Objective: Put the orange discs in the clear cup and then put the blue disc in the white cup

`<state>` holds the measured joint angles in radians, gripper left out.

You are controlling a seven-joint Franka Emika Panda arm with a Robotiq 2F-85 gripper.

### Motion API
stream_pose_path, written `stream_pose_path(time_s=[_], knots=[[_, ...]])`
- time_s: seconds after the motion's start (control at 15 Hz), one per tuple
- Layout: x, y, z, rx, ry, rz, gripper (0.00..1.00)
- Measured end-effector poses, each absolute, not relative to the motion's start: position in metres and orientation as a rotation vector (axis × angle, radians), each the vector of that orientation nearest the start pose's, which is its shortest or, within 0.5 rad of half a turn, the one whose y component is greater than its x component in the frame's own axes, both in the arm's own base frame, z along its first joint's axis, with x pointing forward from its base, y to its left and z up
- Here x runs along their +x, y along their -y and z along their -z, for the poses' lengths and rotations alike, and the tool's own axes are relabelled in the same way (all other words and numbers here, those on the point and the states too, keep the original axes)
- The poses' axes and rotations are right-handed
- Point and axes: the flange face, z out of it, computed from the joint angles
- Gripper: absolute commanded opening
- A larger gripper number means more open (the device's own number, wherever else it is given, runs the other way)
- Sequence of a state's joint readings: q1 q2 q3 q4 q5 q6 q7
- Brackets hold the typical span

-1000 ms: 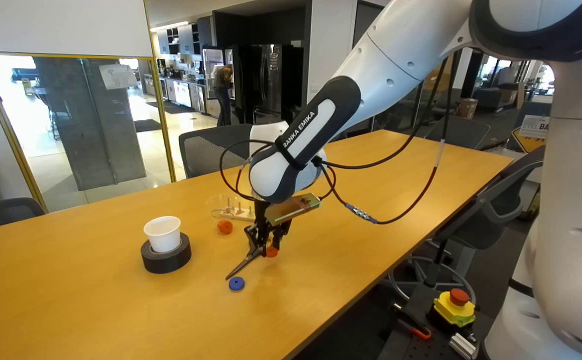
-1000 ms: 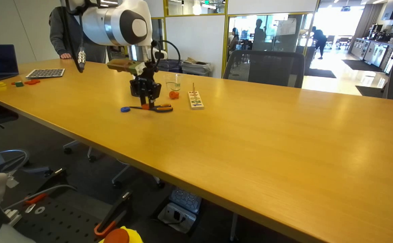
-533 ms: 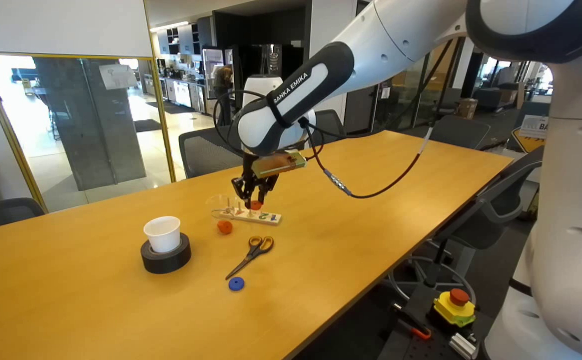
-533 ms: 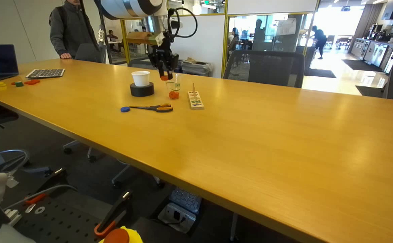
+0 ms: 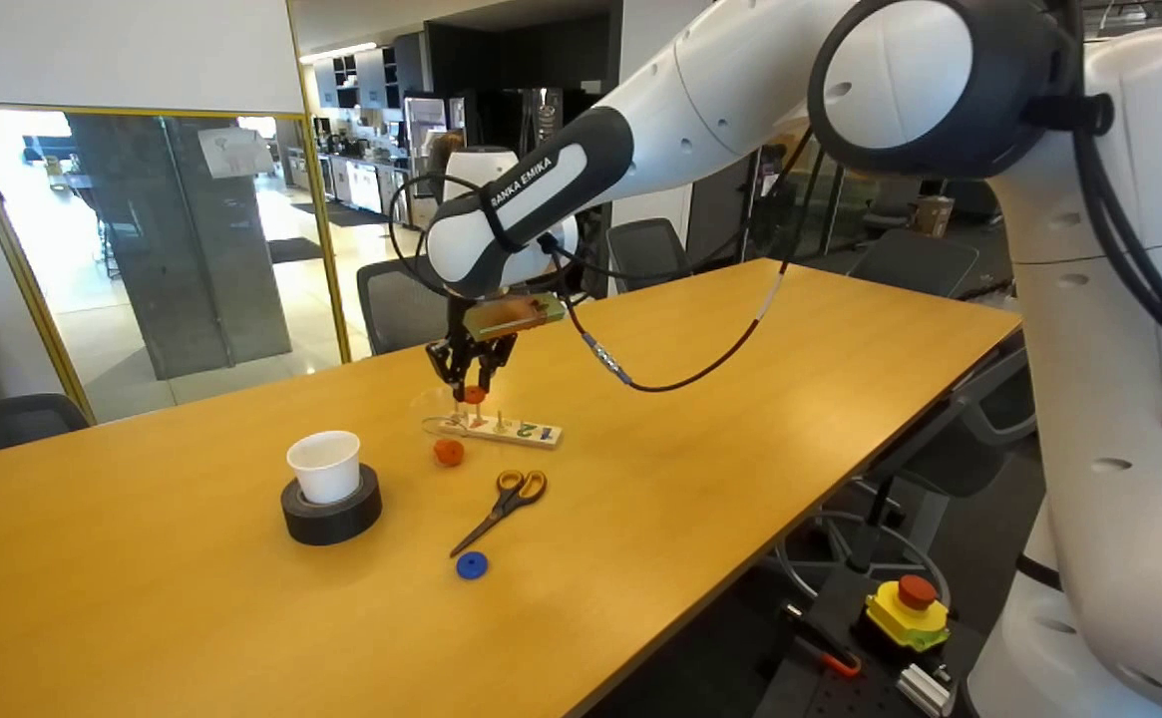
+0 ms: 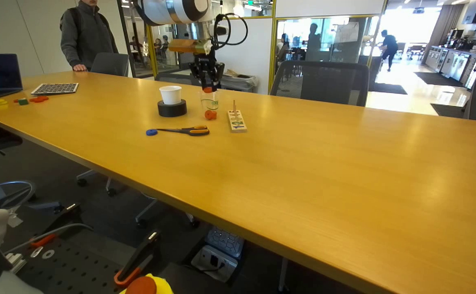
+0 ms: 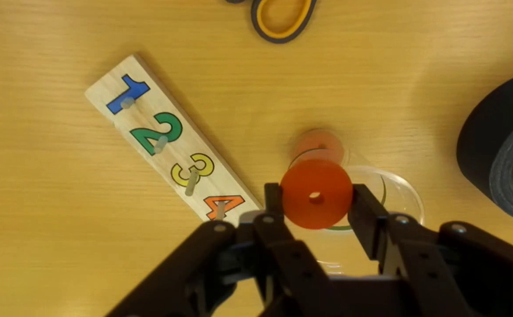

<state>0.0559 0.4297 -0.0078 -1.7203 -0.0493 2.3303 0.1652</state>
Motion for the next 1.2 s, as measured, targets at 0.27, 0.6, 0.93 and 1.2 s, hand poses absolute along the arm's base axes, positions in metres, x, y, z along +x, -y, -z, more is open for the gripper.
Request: stream_pose_path(time_s=[0.27,0.6,0.93,1.2], knots=[[0.702,-0.036,-0.35,-3.153,-0.096,0.273,0.18],[0.719,-0.041,-0.35,-3.153,-0.063,0.255,0.68],[0.725,-0.043,-0.347,-3.157,-0.059,0.216,0.98],[0.722,-0.048,-0.357,-3.147,-0.057,0.232,1.0]])
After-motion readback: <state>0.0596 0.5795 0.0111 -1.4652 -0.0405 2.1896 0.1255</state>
